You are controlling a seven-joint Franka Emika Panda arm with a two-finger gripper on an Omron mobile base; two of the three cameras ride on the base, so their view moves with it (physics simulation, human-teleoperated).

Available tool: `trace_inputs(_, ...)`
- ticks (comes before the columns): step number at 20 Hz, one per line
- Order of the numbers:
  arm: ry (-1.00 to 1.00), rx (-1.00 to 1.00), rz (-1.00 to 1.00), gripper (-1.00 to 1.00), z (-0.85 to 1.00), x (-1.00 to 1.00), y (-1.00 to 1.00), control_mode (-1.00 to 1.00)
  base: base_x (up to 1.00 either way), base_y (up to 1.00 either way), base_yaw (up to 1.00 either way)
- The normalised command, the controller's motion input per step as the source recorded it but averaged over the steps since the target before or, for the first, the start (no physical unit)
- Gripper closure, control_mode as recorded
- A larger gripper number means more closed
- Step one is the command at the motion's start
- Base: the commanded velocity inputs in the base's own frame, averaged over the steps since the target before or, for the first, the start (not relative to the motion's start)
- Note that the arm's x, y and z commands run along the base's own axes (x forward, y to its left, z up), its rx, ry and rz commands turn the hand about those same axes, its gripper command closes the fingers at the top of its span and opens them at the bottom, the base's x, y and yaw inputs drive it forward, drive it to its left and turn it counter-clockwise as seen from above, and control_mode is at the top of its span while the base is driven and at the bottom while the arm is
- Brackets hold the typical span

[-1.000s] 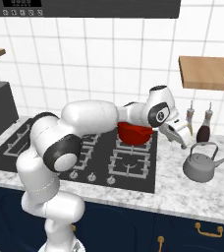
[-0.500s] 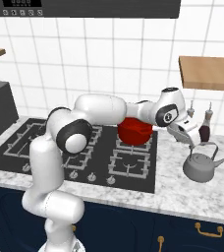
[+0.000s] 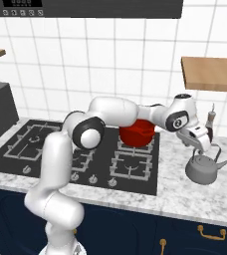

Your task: Pick the kettle from the counter and place it on a stove burner. Then turn the burner on.

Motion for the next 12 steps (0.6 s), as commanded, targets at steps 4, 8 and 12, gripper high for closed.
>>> trace_inputs(4, 0.0, 0.01, 0.0, -1.0, -0.18, 0.17, -0.16, -1.0, 0.0, 0.0, 0.0)
trace_inputs(8, 0.0, 0.0, 0.0, -1.0, -0.01, 0.0, -0.02, -1.0, 0.0, 0.0, 0.0)
trace_inputs(12, 0.0, 0.0, -0.01, -1.0, -0.11, 0.0, 0.0, -1.0, 0.0, 0.0, 0.0)
